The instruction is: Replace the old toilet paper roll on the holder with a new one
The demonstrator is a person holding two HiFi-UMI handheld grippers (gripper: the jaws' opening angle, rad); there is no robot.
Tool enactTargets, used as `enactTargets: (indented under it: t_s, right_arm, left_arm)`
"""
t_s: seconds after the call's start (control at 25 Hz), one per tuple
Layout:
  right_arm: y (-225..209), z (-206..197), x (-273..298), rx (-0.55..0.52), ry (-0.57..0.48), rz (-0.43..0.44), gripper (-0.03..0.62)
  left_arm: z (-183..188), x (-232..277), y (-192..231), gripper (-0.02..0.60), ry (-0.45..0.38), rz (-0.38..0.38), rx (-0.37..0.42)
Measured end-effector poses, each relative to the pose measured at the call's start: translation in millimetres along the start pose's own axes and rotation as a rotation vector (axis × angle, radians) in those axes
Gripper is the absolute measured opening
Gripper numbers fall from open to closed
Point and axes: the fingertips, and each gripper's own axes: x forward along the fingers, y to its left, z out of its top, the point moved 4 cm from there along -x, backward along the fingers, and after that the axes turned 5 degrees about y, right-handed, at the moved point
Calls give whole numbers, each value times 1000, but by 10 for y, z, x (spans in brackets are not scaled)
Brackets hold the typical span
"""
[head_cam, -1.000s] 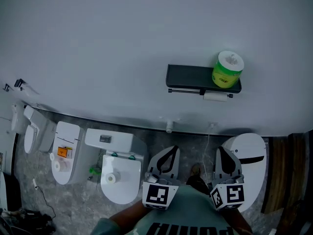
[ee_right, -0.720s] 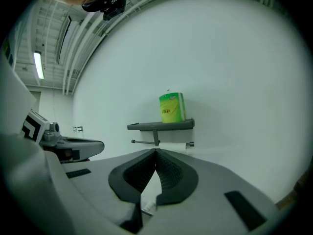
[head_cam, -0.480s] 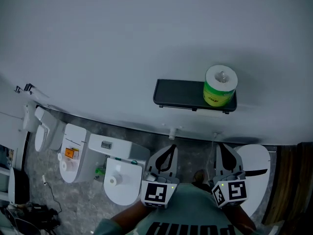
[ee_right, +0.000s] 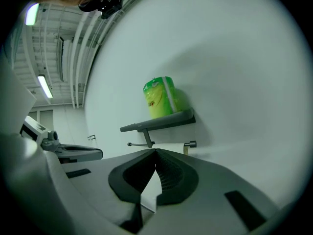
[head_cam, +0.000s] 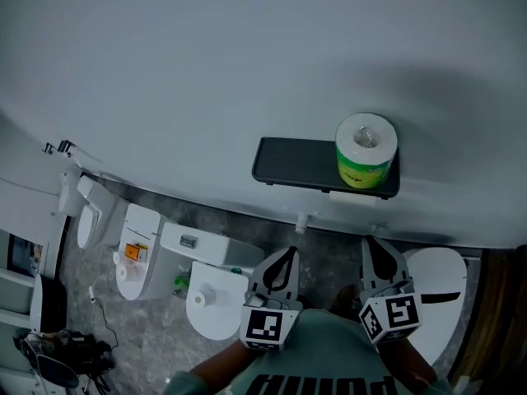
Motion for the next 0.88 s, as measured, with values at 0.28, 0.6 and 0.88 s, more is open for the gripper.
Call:
enactTargets:
  t_s: [0.28,0.6,0.88]
  right_arm:
    - [-43,-77,190,57,29,-28,8]
    - [70,-187,485,377,14,99,8]
    - [12,-262,659,633,-43,137,102]
  left_arm:
    - [0,192,114,4,24,-54,27]
    - [97,398,336,5,20,-149,56]
    - [98,568,504,5,16,-199,65]
